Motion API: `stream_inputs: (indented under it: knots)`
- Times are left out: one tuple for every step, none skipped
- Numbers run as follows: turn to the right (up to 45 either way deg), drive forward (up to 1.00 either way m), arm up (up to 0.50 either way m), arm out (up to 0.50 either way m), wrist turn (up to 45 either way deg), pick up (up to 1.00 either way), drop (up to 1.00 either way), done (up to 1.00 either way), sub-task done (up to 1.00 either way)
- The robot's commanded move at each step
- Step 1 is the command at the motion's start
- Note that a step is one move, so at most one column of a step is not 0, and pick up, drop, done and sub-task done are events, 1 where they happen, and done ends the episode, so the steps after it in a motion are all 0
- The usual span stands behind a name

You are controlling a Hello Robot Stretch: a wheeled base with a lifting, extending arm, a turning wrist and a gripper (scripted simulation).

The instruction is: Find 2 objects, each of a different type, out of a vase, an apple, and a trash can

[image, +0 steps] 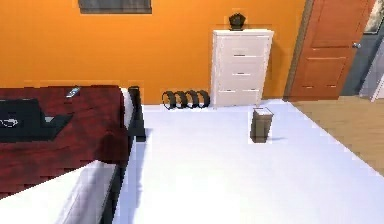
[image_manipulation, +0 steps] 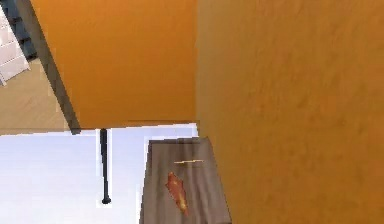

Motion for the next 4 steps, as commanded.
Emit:
stream_inputs:
  knots:
    - [0.0, 0.40, 0.00, 0.00, 0.0, 0.00, 0.00, 0.00, 0.00]
    - [0.0, 0.90, 0.00, 0.00, 0.0, 0.00, 0.00, 0.00, 0.00]
    - [-3.0, 0.00, 0.00, 0.00, 0.0, 0.00, 0.00, 0.00, 0.00]
    - [0.0, 1.00, 0.00, 0.00, 0.0, 0.00, 0.00, 0.00, 0.00]
